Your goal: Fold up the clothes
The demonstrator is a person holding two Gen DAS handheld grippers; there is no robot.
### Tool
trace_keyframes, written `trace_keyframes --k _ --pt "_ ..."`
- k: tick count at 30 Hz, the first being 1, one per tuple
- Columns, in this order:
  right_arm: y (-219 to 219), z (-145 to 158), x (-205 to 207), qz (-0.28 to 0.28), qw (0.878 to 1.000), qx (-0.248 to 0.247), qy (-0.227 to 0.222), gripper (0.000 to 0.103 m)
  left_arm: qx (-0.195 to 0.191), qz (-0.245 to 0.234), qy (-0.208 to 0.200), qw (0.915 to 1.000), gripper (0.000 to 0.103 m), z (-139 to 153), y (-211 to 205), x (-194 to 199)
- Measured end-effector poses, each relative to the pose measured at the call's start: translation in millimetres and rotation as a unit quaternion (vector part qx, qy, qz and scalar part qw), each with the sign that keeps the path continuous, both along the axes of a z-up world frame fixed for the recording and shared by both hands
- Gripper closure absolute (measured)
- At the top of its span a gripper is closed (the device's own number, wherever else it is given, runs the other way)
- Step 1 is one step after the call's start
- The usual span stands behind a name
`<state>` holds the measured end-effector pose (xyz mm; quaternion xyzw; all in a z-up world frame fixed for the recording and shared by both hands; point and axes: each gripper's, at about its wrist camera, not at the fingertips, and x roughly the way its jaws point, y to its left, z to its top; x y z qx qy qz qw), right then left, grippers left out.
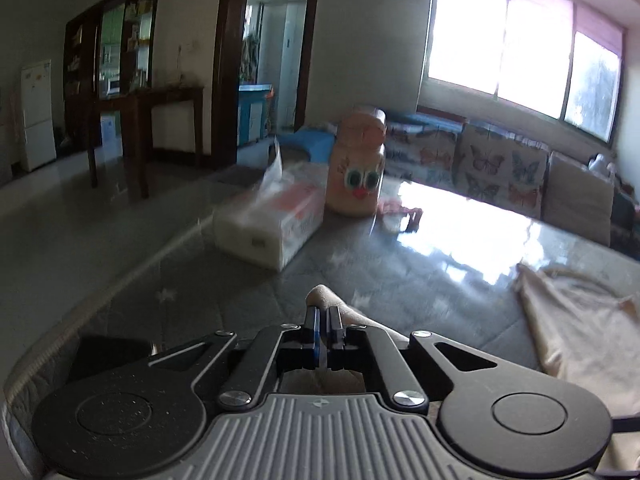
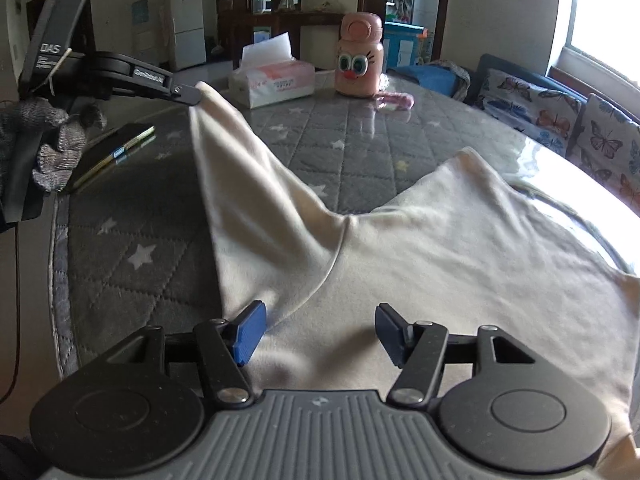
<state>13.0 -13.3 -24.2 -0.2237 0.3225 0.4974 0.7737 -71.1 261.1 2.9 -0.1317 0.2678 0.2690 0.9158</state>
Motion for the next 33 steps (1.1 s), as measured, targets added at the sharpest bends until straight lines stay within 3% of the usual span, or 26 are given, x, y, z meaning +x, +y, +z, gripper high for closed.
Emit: trace_keyframes --k 6,12,19,23,27,31,33 --pt "-1.8 4.2 -2.3 0.009 1.0 0.003 -0.008 0.041 0.003 -0.011 -0.023 0.9997 0.1 20.4 -7.9 -0.8" --pt "-12.4 10.4 -0.1 0.008 1.0 0.017 0.007 0.041 0.027 -0.088 -0.08 0.9925 0.1 76.6 -58.8 10.3" --pt "-61.9 29.7 21.2 -0.054 0.998 0.044 0.013 0.041 0.045 -0.228 -0.119 0.9654 0.1 107.3 -145.7 37.4" --pt "-93.9 35.9 33.4 -0.099 0.994 0.054 0.008 0.041 0.036 -0.302 -0.117 0.9454 0.099 101.7 -189.7 54.3" --pt "-131.3 36.7 45.6 -0.15 0.987 0.06 0.011 0.041 0.024 -0.371 -0.091 0.9238 0.095 84.4 -222.5 66.2" --pt "-159.8 35.5 50.5 -0.186 0.981 0.061 0.012 0.041 0.028 -0.41 -0.07 0.9088 0.072 69.2 -234.0 60.6" --pt "-168.3 35.1 51.4 -0.195 0.979 0.06 0.013 0.041 0.035 -0.407 -0.059 0.9107 0.071 61.9 -224.7 56.2"
